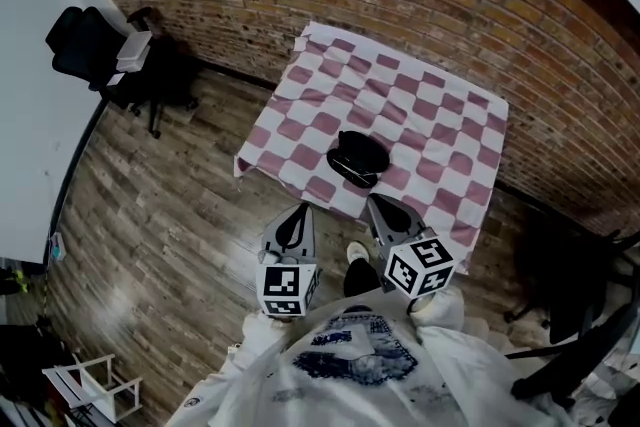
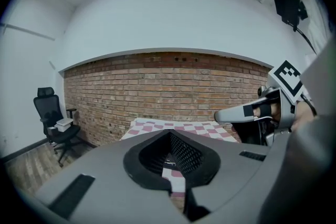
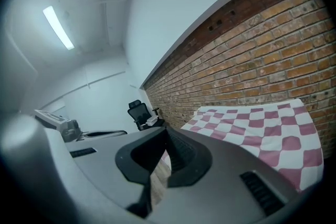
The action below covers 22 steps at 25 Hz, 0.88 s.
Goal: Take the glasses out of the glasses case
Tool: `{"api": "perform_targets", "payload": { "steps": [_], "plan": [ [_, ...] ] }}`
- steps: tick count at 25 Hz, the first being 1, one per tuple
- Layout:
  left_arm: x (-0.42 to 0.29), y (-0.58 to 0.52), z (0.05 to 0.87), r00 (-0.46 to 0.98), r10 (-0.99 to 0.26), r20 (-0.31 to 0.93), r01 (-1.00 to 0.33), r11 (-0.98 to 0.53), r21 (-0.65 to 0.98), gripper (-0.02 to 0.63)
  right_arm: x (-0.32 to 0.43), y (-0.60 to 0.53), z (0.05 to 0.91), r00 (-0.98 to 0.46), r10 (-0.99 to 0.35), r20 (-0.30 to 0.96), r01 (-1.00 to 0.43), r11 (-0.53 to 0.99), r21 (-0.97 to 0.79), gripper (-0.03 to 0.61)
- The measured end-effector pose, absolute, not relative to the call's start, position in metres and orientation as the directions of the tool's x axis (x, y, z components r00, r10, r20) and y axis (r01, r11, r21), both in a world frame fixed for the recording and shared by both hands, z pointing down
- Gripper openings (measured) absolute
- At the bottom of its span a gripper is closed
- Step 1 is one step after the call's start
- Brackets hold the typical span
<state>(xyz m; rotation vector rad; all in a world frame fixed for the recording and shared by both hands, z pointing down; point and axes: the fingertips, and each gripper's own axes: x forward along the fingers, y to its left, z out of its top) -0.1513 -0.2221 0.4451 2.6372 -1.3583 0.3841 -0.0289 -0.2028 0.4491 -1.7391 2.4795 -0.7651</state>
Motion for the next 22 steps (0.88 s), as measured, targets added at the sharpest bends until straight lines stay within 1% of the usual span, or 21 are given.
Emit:
{"api": "perform_targets", "payload": {
  "steps": [11,22],
  "plan": [
    [-0.113,-0.287,0.456,0.572,-0.754,0.322,-0.798,-0.603,0.006,0.009,0.012,-0.264,0.455,-0.353,-0.896,0.269,-0.885,0.227,-0.407,0.014],
    [-0.087,-0.328,0.469,0.565,-0.750,0.344,-0.800,-0.600,0.005,0.009,0.040,-0.303,0.465,-0.357,-0.890,0.284,-0.883,0.223,-0.412,0.014]
  ]
}}
